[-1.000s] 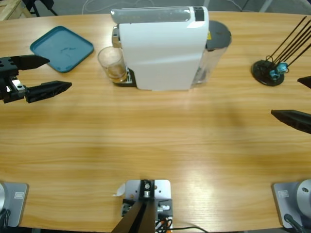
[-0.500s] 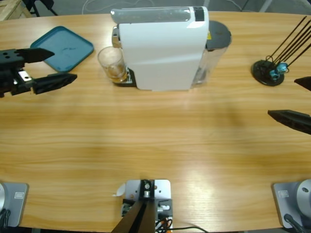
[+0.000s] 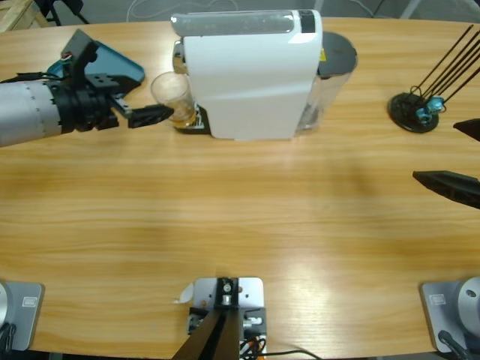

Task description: Pour coffee

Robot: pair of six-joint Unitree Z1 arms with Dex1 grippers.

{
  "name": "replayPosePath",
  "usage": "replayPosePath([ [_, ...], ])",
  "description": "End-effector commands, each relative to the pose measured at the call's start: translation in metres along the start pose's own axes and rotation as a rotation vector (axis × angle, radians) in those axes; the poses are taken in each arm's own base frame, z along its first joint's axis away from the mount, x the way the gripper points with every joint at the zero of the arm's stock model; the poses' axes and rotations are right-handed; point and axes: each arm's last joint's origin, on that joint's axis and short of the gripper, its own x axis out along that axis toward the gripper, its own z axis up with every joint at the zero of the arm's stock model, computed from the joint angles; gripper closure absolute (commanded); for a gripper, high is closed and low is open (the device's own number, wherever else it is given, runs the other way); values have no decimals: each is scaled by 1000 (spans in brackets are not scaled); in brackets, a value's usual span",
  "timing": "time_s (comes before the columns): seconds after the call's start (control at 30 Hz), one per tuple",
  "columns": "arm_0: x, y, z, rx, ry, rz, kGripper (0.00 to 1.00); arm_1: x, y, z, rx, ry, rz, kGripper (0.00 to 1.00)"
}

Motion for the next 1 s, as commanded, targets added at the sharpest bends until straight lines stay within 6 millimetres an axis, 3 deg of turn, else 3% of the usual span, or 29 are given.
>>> replayPosePath([
  [0.03, 34, 14, -3, -41, 34, -17, 46, 4, 2, -8, 7, 23, 26, 0],
  [0.5, 62, 26, -8, -67, 79, -44, 46, 6, 1, -7, 6, 30, 23, 0],
  [1.0, 78, 36, -9, -85, 79, -60, 50, 9, 1, -7, 7, 40, 21, 0],
])
